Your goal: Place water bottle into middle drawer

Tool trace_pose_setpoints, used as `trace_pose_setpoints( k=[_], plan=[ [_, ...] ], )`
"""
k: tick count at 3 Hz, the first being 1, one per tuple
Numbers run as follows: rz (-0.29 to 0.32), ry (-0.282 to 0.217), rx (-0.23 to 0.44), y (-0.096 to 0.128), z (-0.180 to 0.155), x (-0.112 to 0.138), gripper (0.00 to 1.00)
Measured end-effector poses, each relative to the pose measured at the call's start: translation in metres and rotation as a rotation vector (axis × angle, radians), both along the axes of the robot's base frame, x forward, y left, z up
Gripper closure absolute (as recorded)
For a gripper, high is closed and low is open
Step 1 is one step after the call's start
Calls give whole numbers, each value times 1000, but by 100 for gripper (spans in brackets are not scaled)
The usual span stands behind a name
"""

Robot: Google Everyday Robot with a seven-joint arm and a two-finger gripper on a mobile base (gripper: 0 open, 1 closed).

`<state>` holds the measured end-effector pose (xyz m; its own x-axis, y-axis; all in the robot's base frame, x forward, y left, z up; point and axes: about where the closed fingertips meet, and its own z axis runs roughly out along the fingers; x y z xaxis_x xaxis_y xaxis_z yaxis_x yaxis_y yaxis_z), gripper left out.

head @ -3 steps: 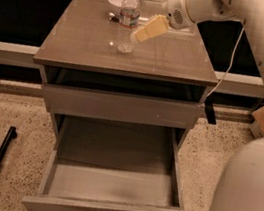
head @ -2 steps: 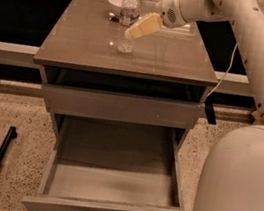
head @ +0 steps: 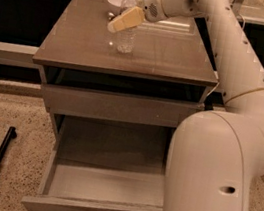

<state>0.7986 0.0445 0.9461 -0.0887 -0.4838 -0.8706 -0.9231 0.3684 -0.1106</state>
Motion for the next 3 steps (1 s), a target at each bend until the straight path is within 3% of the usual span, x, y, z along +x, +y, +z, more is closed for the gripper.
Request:
trace_pose_setpoints(
  k=[1,3],
  plan=[
    [33,5,29,21,-1,6,18],
    [24,10,65,22,-1,11,64]
  ],
)
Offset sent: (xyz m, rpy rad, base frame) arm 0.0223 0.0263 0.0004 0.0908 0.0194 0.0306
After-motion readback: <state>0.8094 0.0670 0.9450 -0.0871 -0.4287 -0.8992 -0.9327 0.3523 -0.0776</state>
